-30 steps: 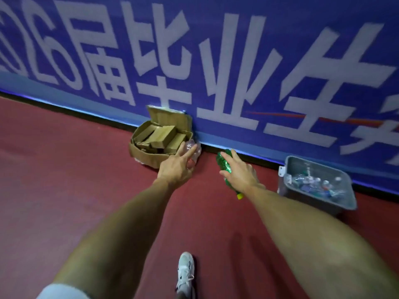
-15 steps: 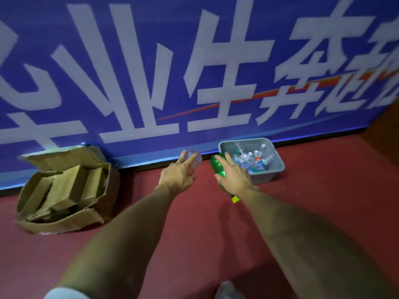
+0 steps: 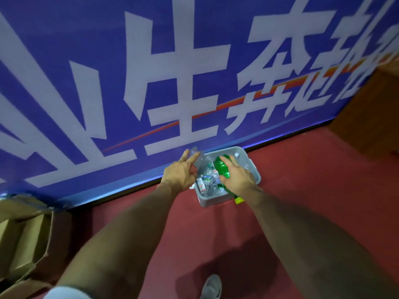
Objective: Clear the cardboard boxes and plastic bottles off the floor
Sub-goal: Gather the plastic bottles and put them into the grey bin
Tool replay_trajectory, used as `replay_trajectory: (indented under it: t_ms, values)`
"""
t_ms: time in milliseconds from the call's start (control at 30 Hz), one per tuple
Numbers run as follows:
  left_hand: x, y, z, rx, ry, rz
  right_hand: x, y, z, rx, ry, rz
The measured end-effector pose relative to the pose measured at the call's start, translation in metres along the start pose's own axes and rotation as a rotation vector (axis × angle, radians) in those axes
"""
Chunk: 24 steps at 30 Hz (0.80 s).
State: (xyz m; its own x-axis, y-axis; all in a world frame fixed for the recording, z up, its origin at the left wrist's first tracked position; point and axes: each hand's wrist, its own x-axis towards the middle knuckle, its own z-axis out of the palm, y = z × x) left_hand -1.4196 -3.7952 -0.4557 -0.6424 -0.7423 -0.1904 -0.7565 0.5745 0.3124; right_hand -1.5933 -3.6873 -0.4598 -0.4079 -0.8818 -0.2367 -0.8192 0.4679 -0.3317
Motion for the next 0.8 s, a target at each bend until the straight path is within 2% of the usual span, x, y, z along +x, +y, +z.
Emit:
replay_trajectory:
  t_ms: [300, 633, 800]
  values:
    - [0.127, 0.021, -0.007, 0.011, -0.061, 0.035, 0.109, 0.037, -0.025, 0.071, 0.01, 0.051]
    - [0.258, 0.017, 0.001, -0.022, -0.149, 0.116, 0.203, 0.07, -0.029, 0.091, 0.062, 0.208]
    - [0.29, 0.006, 0.025, 0.003, -0.215, 0.116, 0.234, 0.083, -0.008, 0.08, -0.044, 0.249]
